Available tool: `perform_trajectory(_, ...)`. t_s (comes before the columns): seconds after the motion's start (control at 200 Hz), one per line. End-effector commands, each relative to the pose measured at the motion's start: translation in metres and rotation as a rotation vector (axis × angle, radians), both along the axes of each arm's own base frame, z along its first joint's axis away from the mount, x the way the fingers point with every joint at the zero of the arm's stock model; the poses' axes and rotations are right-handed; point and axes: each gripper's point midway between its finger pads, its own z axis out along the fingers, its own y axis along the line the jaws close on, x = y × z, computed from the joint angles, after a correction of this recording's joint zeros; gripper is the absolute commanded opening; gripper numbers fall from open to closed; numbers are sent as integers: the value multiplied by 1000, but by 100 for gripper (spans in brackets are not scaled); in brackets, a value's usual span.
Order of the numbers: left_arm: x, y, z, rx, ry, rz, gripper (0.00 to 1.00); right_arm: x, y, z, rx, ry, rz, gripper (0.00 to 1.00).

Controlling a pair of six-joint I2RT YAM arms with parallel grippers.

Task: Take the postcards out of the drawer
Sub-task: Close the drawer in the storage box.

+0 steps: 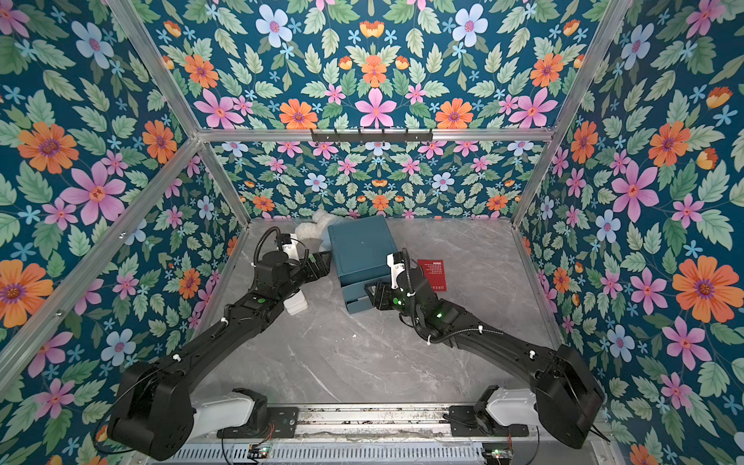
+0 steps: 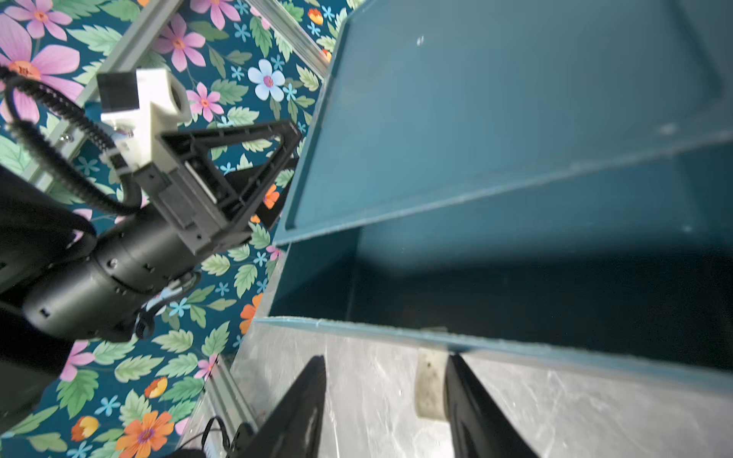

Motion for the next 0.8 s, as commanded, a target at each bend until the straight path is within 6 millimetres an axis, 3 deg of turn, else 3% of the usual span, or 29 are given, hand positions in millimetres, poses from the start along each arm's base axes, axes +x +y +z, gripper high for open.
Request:
perform_trajectory(0.0,0,2,5,9,-25,4,100,15,9,20,42,-85,-21,51)
perform_trajectory(0.24,-2,4,9,16,-32,2,100,32,25,16,20,-109,-11,51)
perform_trajectory(0.535,-5,6,6,20,-27,2,100,44,25,12,-19,-133,-39,52)
perform_trajectory(0.65,-5,2,5,9,-23,-15,100,42,22,13,-30,-131,-34,53)
perform_trajectory(0.795,-6,-5,8,-19,-28,-52,100,25,19,16,-41,-120,28,53)
